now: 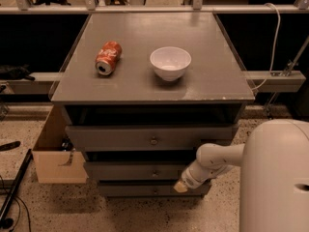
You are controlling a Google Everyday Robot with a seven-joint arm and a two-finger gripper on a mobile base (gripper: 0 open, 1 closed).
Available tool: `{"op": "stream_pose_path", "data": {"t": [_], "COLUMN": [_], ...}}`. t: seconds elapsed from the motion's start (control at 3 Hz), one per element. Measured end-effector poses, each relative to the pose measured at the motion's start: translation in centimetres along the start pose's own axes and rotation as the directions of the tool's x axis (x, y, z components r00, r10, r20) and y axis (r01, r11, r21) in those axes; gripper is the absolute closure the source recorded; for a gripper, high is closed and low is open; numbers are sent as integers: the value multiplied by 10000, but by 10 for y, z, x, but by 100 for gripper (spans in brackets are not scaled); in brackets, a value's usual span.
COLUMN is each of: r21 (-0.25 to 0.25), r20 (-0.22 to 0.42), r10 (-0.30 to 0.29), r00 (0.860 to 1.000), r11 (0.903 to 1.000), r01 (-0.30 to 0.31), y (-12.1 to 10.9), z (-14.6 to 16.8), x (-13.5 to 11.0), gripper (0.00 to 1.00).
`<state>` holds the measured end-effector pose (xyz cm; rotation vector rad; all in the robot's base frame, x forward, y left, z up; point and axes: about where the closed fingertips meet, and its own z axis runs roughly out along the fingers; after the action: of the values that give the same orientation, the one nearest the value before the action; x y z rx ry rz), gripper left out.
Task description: Close middle drawer
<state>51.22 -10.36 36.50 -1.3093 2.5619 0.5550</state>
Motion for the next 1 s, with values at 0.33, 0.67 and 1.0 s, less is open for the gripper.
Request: {"op": "stream_pose_path", "data": {"t": [0.33, 0.67, 1.0], "r21": [-1, -1, -2], "r20": [0, 0, -1], "r10": [0, 0, 0], "r00": [10000, 10000, 10000], "r11": [10000, 10000, 10000], "r01": [0, 0, 0], "y": [0, 0, 0], "z": [0, 0, 0], "x": [0, 0, 0], "gripper": [58, 35, 4]}}
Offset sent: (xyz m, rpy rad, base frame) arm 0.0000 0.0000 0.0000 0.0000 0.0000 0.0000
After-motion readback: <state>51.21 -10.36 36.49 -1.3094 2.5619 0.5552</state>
